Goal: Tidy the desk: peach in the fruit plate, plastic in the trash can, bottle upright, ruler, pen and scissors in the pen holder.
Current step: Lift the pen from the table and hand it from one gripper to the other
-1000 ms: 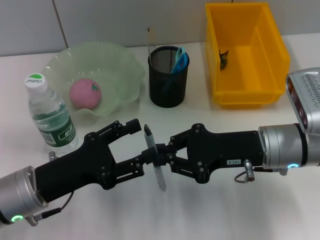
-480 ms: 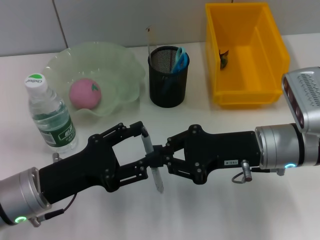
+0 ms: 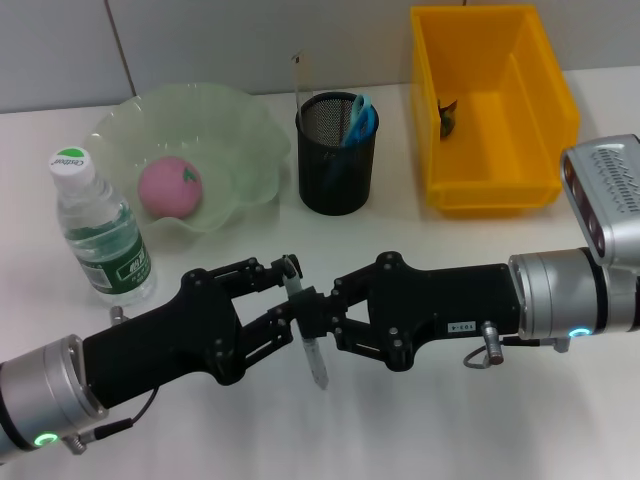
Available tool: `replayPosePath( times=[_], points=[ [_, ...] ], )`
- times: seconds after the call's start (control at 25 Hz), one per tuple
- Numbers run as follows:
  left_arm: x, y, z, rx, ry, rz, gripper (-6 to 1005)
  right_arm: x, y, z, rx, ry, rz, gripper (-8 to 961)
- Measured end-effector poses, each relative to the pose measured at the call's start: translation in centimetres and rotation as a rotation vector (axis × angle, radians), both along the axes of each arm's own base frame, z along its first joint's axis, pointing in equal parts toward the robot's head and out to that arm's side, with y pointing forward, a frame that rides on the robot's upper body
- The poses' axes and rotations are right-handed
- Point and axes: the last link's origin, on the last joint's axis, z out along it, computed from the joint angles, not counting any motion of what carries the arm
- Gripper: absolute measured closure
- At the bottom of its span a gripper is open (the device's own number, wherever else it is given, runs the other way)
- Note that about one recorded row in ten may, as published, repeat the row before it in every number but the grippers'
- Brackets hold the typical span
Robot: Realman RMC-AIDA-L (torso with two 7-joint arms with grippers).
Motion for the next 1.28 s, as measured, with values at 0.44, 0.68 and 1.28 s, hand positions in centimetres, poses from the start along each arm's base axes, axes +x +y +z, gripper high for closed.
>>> replayPosePath(
  times=[0.44,0.68,1.28],
  points=[
    [0.23,0.15,-0.38,-0.017,0.018,-0.012,627,-0.13,0.07,-0.03,-0.004,-0.001,0.003,788],
    [0.10,0.20,-0.29,-0.007,0.014,0.001,657,-0.13,0.06,-0.02,-0.005,0.000,0.001,775],
    [0.00,0.42,-0.13,-0.006,0.015,0.012,861,-0.09,0.11,0.15,-0.009,0.013,-0.024,743]
  ],
)
